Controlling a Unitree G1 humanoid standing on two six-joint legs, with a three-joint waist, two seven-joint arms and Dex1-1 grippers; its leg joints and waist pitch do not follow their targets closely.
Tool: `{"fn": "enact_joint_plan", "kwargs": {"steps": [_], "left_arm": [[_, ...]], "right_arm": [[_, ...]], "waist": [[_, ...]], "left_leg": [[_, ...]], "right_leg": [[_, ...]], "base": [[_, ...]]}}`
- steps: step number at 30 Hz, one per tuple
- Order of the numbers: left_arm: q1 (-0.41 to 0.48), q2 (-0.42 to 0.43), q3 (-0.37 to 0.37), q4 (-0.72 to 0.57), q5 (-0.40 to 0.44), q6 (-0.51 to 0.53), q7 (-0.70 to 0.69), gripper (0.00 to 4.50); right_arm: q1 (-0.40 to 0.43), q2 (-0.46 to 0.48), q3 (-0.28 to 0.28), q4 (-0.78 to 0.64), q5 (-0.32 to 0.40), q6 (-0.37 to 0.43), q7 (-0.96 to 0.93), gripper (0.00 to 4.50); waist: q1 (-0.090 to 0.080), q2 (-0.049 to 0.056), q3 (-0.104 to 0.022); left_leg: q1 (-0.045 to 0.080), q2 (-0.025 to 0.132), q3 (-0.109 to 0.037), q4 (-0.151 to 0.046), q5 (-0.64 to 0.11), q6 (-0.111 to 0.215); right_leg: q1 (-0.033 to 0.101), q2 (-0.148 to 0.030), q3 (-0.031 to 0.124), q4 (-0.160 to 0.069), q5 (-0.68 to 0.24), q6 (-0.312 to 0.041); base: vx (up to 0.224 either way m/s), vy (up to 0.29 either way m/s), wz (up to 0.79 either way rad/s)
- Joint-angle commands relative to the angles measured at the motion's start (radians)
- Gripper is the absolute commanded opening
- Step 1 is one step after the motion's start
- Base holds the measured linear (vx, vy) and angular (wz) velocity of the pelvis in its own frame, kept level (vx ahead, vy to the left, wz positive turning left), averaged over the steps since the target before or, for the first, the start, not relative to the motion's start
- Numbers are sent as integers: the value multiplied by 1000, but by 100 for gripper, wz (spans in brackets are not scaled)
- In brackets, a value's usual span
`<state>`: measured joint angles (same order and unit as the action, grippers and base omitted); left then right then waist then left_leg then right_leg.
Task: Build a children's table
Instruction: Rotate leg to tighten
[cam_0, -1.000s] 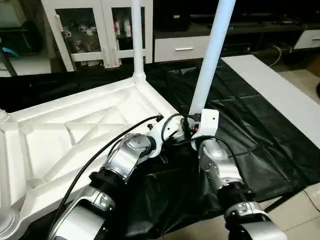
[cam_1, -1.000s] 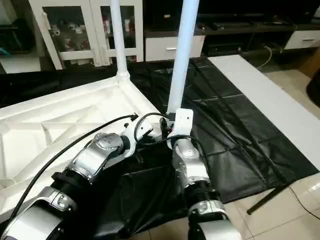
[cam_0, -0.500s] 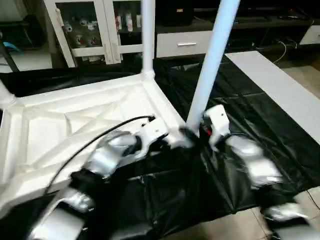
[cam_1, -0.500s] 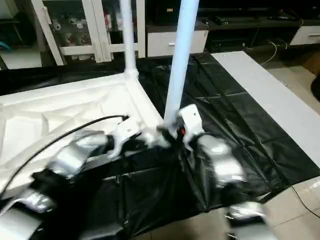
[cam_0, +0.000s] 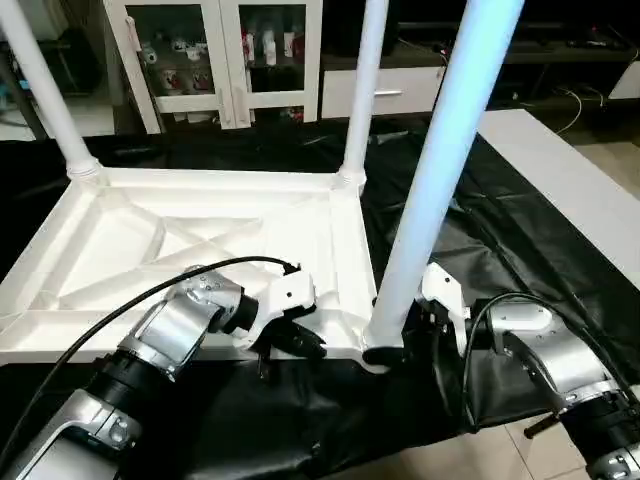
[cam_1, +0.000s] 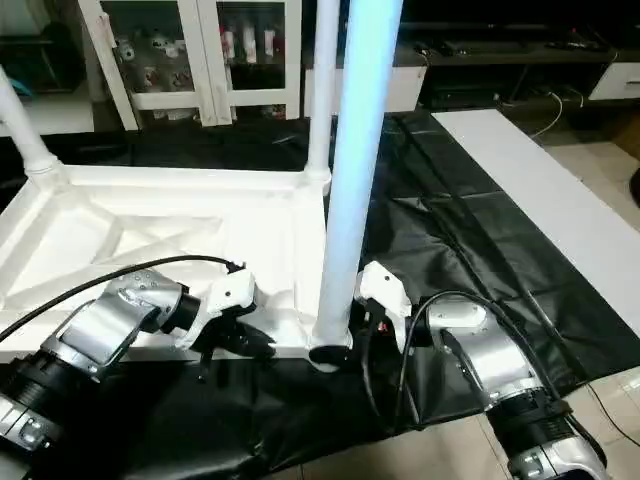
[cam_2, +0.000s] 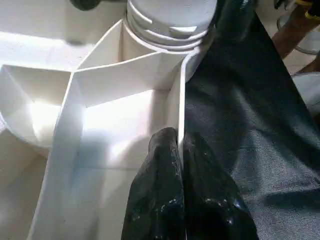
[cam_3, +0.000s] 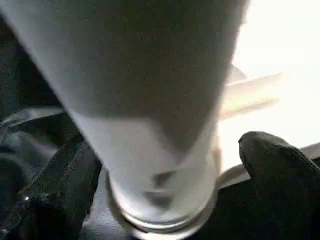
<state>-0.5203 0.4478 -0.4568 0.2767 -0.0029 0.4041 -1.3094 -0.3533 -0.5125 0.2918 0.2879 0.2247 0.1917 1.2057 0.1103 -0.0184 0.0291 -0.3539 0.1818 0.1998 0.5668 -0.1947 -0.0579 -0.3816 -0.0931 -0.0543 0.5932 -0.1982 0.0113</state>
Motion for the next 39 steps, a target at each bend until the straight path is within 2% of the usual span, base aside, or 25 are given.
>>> {"fn": "enact_joint_plan", "kwargs": {"steps": [1,10,14,16,22,28,30,33,34,35,36,37,38,39], "left_arm": [[40,1,-97,19,26,47,-46,0],[46,14,-100,-3,33,66,-45,0],[44,15,-101,-3,34,68,-40,0],[44,15,-101,-3,34,68,-40,0],[46,15,-104,-8,34,74,-33,0],[47,16,-106,-10,35,77,-32,0],[44,3,-97,8,45,69,0,0],[19,-69,-38,95,67,41,160,0],[18,-70,-37,96,68,41,162,0],[13,-83,-26,112,70,37,191,0],[1,-107,-8,138,72,35,239,0],[-7,-126,7,157,72,31,275,0],[-22,-165,41,189,67,24,349,0],[-32,-186,57,206,65,21,388,0]], "right_arm": [[5,-17,20,-28,2,15,39,432],[6,-26,17,-37,16,44,71,349],[7,-28,18,-39,14,49,78,329],[7,-28,18,-39,14,49,78,302],[6,-27,23,-29,0,38,79,271],[3,-24,25,-22,-6,39,78,267],[-3,2,8,6,-14,36,24,266],[-40,100,-53,137,-67,-2,-228,266],[-40,101,-54,139,-68,-2,-232,266],[-48,119,-65,165,-79,-4,-286,266],[-59,149,-84,200,-86,1,-363,266],[-66,171,-97,223,-90,3,-417,266],[-77,212,-125,261,-90,16,-518,265],[-86,234,-141,282,-90,27,-579,265]], "waist": [[-3,-5,-38],[-3,-6,-42],[-1,-6,-43],[0,-6,-43],[1,-8,-44],[1,-7,-45],[0,-6,-44],[-6,-5,-36],[-10,-5,-32],[-12,-5,-32],[-19,-9,-31],[-23,-8,-29],[-30,-9,-28],[-37,-4,-27]], "left_leg": [[12,58,-22,-70,-214,38],[12,55,-21,-63,-159,54],[12,55,-21,-61,-154,57],[12,55,-20,-61,-155,57],[12,55,-21,-60,-151,57],[12,55,-21,-58,-139,62],[12,54,-20,-57,-140,62],[13,53,-21,-65,-219,30],[15,52,-22,-68,-254,14],[24,51,-27,-70,-316,-16],[22,50,-34,-74,-354,-30],[19,50,-37,-76,-365,-35],[22,49,-41,-78,-397,-45],[20,48,-47,-80,-420,-55]], "right_leg": [[30,-61,44,-64,-182,-239],[32,-57,42,-54,-101,-264],[33,-58,41,-53,-99,-266],[33,-58,41,-53,-100,-267],[34,-59,41,-52,-101,-266],[34,-58,40,-49,-83,-272],[33,-57,40,-49,-81,-274],[27,-60,41,-65,-194,-258],[24,-61,41,-72,-252,-246],[22,-66,39,-82,-369,-216],[24,-67,38,-88,-446,-178],[23,-66,38,-89,-468,-165],[18,-67,34,-98,-525,-140],[18,-68,29,-102,-568,-119]], "base": [[0,0,0],[0,0,0],[0,0,0],[0,0,0],[0,0,0],[0,0,0],[0,0,0],[0,0,0],[-63,-9,0],[-63,-9,0],[-69,1,-4],[-72,13,-9],[-72,13,-9],[-70,21,-13]]}}
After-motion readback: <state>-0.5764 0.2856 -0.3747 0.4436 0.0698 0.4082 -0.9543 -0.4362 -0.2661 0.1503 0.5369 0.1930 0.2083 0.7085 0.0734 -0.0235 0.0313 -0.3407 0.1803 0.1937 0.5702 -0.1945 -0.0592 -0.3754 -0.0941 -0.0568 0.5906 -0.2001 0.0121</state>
